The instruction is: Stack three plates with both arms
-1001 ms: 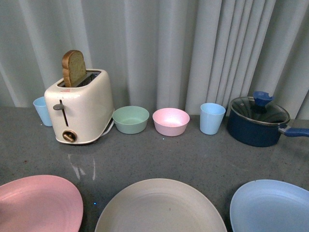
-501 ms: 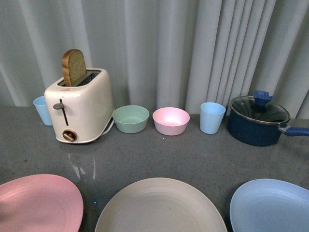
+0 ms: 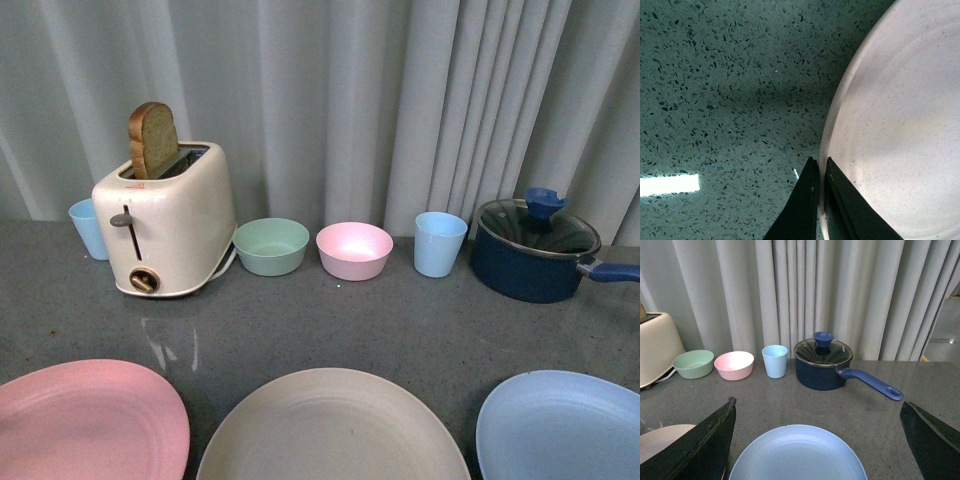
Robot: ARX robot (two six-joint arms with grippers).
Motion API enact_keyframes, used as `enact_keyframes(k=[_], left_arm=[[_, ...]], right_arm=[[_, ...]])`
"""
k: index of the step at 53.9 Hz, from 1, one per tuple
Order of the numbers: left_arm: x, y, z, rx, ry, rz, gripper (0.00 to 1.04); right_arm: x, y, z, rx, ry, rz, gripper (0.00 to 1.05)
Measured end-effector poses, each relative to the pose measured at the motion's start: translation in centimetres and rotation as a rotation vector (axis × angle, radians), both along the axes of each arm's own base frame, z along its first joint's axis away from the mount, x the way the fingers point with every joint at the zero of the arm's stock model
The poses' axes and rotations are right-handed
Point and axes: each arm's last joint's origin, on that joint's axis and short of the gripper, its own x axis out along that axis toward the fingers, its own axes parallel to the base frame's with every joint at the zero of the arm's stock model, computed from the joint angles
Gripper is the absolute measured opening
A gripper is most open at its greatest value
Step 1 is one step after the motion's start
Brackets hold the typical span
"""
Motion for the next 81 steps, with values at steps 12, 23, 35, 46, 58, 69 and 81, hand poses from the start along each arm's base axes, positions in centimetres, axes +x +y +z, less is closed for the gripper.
enact_keyframes(k=[12, 23, 35, 46, 58, 69, 81], left_arm=[[-0.1, 2.1, 2.4, -0.030, -0.041, 0.057, 0.03], [0.1, 4.7, 6.5, -0.080, -0.134, 0.118, 0.03], [0.1, 3.7, 10.4, -0.104, -0.219, 0.083, 0.03], [0.3, -3.8, 10.5, -0.159, -0.224, -0.081, 0.03], [1.3, -12.5, 9.2, -0.217, -0.201, -0.226, 0.03], [1.8, -18.8, 7.6, -0.238, -0.159, -0.299, 0.03], [1.8, -21.0, 5.4, -0.203, -0.101, -0.308, 0.03]], right_arm=[[0.0, 0.0, 0.0, 0.000, 0.000, 0.000, 0.97], [0.0, 0.0, 0.0, 0.000, 0.000, 0.000, 0.97], [0.0, 0.0, 0.0, 0.000, 0.000, 0.000, 0.97], [0.0, 0.0, 0.0, 0.000, 0.000, 0.000, 0.97], [0.0, 0.0, 0.0, 0.000, 0.000, 0.000, 0.97], [0.0, 0.0, 0.0, 0.000, 0.000, 0.000, 0.97], [0.0, 0.0, 0.0, 0.000, 0.000, 0.000, 0.97]])
